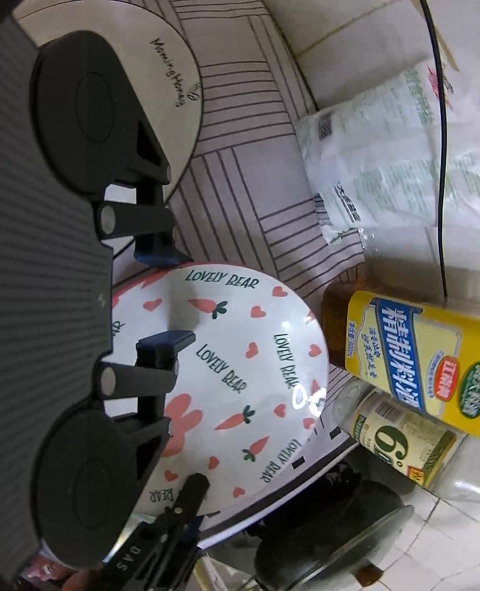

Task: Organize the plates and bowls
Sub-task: 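Close both grippers on the rim of the pink bunny plate, then lift the pink bunny plate with both grippers and lower it onto the white plate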

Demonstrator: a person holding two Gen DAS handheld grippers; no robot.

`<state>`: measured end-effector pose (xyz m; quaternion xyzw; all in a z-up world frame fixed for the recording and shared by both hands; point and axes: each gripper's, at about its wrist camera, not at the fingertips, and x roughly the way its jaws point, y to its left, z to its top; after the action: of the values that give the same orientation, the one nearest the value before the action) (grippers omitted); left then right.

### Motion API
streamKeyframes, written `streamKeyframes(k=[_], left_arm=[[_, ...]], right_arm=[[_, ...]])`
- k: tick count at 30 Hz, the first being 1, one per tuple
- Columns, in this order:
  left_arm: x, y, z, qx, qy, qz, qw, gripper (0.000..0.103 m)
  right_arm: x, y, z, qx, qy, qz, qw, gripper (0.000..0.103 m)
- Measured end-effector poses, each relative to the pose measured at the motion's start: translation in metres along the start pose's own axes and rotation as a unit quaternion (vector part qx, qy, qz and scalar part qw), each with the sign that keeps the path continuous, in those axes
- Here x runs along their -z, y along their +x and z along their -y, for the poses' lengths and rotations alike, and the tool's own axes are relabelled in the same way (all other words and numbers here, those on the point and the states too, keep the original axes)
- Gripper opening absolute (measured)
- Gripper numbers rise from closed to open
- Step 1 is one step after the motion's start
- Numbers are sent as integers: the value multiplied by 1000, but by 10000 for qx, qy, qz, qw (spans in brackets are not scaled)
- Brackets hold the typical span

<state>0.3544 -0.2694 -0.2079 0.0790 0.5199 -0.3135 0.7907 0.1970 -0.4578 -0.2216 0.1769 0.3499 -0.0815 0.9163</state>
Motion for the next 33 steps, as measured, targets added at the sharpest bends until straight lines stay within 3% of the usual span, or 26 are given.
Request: streamKeyframes(k=[12,33], left_arm=[[23,-64,-2,-191,73,317,9993,32],[95,-172,-37,-619,-595,561,9947,32]], right_arm=[[-2,-44,-24,-200,-209,270,9992,19],[13,-109,-89,-1035,-515,280,9929,19]])
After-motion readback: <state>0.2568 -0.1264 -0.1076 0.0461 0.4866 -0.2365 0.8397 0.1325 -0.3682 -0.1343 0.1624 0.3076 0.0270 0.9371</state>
